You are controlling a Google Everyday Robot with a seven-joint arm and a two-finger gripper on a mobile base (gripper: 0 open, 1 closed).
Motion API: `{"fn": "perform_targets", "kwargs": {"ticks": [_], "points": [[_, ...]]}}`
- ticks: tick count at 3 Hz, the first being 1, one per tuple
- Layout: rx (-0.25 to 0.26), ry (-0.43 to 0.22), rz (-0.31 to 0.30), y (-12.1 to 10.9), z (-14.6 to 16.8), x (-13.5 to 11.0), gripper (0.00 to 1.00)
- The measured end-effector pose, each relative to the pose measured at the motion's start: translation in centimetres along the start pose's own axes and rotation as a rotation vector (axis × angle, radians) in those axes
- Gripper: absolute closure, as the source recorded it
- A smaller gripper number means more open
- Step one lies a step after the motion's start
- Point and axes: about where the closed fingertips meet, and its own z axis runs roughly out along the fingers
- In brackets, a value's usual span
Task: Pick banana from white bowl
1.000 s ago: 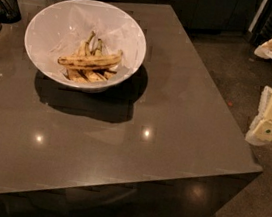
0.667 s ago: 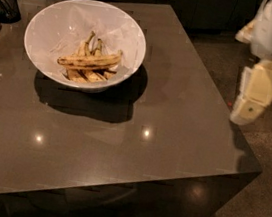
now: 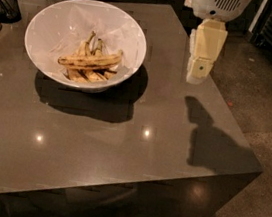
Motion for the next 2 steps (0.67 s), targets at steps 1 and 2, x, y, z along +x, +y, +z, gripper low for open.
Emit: {"fn": "perform_targets", "kwargs": {"ticks": [1,2], "points": [[0.036,-0.019,-0.014,-1.5,0.4,-0.7,0.0],[0.028,-0.023,-0.061,-3.9,1.6,-2.5,0.0]]}}
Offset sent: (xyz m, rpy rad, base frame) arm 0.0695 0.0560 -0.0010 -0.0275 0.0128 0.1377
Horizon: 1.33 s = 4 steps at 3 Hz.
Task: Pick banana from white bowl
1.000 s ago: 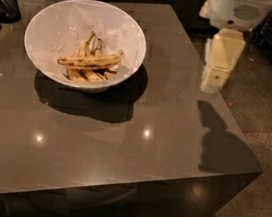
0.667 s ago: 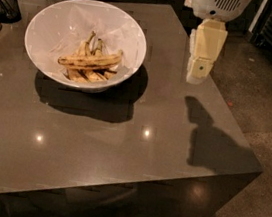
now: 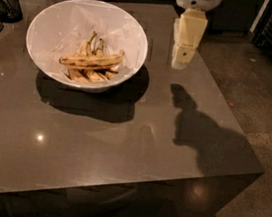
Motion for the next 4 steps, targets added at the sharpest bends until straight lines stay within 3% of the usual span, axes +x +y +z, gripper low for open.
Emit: {"fn": "perform_targets", "kwargs": {"ticks": [1,3,4], "points": [[-0.028,0.026,-0.062,-2.8,2.2,-2.4,0.0],[0.011,-0.011,-0.087,-3.5,3.1,-3.7,0.0],[-0.02,-0.003,-0.093,-3.3,4.9,-4.3,0.0]]}}
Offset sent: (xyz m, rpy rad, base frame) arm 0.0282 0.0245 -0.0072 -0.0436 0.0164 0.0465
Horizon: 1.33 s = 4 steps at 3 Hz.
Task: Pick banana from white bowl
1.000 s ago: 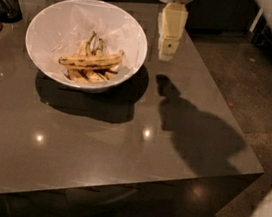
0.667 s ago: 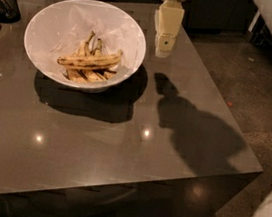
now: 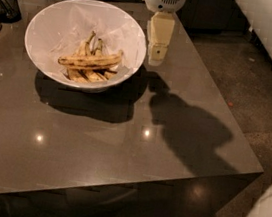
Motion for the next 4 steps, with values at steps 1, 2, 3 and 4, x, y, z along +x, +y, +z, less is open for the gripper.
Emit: {"fn": "perform_targets", "kwargs": {"ticks": [1,2,3,4], "points": [[-0.022,0.021,-0.026,-0.5,1.2,-1.1,0.02],[-0.037,0.036,-0.052,-1.0,2.0,-2.0,0.05],[-0.049,0.038,-0.077,-1.9,2.6,-2.8,0.24],[-0.072,0.017,-0.104,-2.6,3.5,-3.6,0.33]]}}
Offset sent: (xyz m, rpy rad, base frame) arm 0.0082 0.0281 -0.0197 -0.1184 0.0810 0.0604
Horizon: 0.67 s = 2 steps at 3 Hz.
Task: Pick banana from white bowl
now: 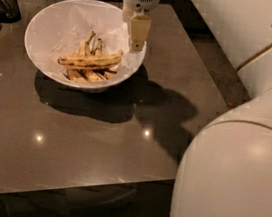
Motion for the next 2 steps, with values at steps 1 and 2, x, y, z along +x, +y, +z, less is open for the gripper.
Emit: {"fn": "perform_targets", "kwargs": {"ticks": [1,2], "points": [[-0.027,-0.033,-0.022,-0.3,1.1,-0.8,0.36],[-0.037,-0.069,-0.014,-0.4,1.7,-1.9,0.37]]}}
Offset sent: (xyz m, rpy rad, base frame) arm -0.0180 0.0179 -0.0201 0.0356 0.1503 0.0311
